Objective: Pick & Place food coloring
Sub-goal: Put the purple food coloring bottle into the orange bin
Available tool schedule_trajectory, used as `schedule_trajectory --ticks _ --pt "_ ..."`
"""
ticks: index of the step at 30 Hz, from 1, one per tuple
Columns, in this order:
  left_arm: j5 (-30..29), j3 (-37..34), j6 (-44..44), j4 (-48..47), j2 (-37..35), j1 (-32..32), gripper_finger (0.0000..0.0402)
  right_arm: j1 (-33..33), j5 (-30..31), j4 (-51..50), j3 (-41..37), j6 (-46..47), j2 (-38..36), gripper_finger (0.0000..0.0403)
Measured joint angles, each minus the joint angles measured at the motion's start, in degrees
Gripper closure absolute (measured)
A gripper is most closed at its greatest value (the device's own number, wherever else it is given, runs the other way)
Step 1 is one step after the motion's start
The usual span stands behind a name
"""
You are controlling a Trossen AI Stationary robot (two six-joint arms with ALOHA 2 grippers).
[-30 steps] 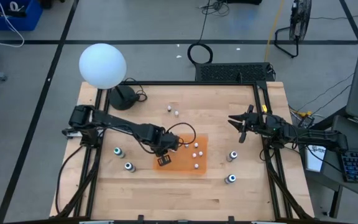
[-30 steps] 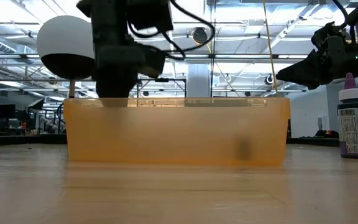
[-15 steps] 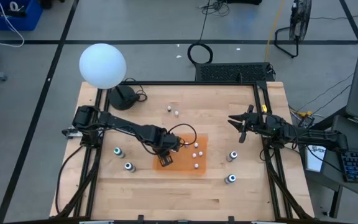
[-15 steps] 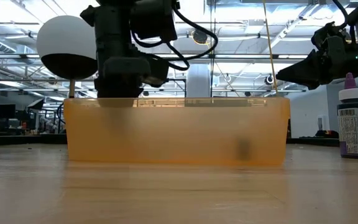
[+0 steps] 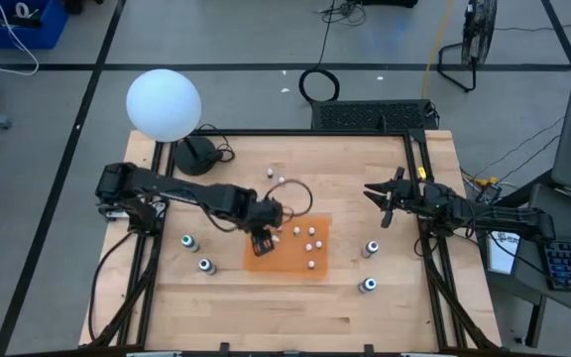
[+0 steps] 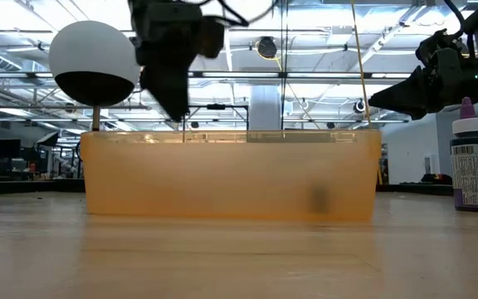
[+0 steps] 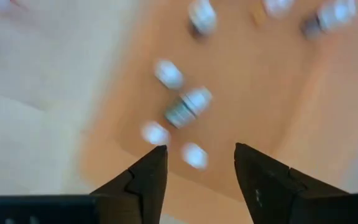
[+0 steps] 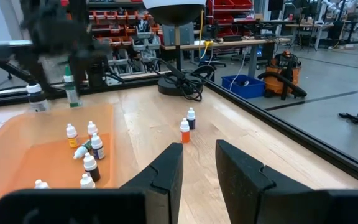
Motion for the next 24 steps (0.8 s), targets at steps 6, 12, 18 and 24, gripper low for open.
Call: schedule_trajectory --ticks 6,12,18,24 --pt "-8.08 2.84 8.61 -0.73 -1.9 6.35 0.0211 0.01 0.01 -0.03 -0.04 0.01 0.0 0.0319" --pt "-5.78 2.91 12.32 -1.04 -0.1 19.83 0.0211 0.0 0.02 -0.03 -0.04 0.01 -0.02 0.0319" --pt "-2.99 2.91 14.42 3.31 3.55 29.68 0.0211 0.0 0.01 -0.03 -0.04 0.0 0.0 0.0319" --pt "1.97 2.91 16.74 6.34 8.06 32.51 0.0211 0.0 0.0 -0.03 -0.02 0.01 -0.01 0.0319"
